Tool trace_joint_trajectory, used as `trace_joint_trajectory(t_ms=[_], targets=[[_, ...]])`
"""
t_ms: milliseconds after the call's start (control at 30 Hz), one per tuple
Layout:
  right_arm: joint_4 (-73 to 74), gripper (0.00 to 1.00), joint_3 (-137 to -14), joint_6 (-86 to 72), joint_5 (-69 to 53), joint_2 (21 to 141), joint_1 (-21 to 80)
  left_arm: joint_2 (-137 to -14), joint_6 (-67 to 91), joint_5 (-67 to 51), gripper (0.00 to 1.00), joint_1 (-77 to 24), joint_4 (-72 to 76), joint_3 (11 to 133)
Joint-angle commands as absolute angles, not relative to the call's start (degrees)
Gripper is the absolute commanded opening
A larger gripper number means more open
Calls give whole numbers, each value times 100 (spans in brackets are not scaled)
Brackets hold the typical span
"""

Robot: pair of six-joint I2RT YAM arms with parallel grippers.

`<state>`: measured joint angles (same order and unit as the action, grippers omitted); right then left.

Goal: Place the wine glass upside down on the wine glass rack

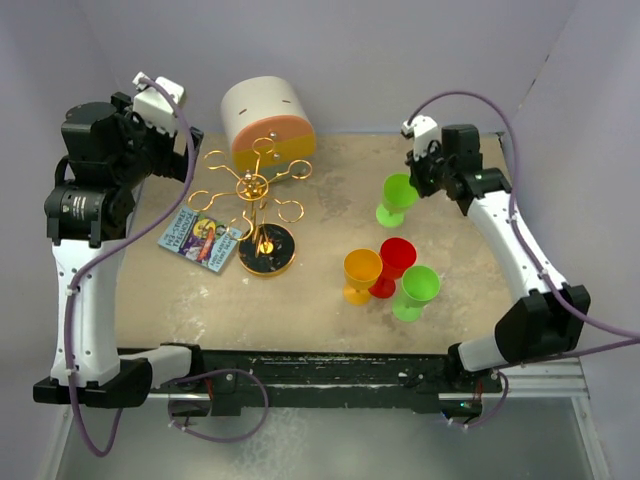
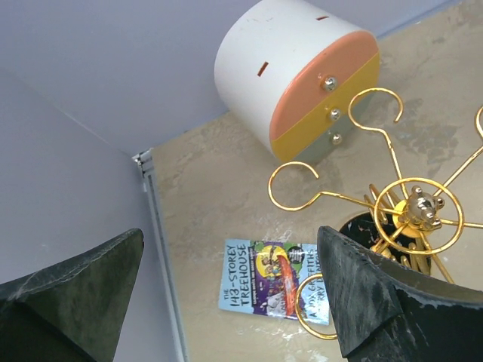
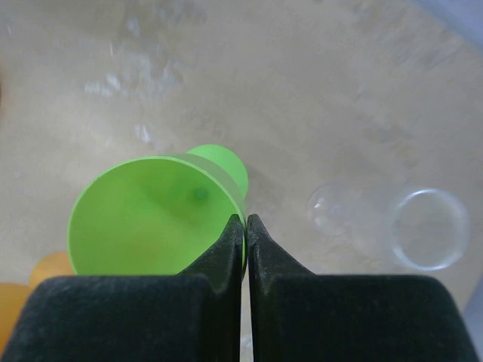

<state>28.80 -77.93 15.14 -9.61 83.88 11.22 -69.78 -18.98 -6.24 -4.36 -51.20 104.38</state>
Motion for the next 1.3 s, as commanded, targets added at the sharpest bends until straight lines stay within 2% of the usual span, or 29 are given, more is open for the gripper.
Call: trace_joint_trajectory(t_ms=[0,133,333,600,767,900,1033,1133,1267], targets=[[2258,0,-8791,1404,-762,7945,1103,-6965,-1162,-880,99,-347,-4726,10717],[2270,0,-9689,1263,-1055,8003,1108,-6912,-887,-1216,99,-344,-4513,10807],[1870,0,-10805,689,-2062,7980,1124,-7002,-458,-2658,99,-343,-4068,11036],[1272,0,-11347,-629,-3207,7970,1189,-7549,955,-4142,99,-570,-3262,11073],[1149,0,-11408,-808,-3407,7955,1435,-8086,1243,-4220,100,-1177,-3213,11470],[1143,0,-11303,-749,-3593,7921,1515,-8381,1711,-4375,99,-1360,-2929,11346],[1143,0,-11201,-672,-3770,7868,1553,-8645,2024,-4534,93,-1381,-2705,11291],[1140,0,-11123,-647,-3850,7859,1577,-8757,2188,-4688,83,-1463,-2525,11192],[1143,0,-11023,-515,-3750,7871,1632,-8843,2273,-4868,78,-1540,-2330,11083]])
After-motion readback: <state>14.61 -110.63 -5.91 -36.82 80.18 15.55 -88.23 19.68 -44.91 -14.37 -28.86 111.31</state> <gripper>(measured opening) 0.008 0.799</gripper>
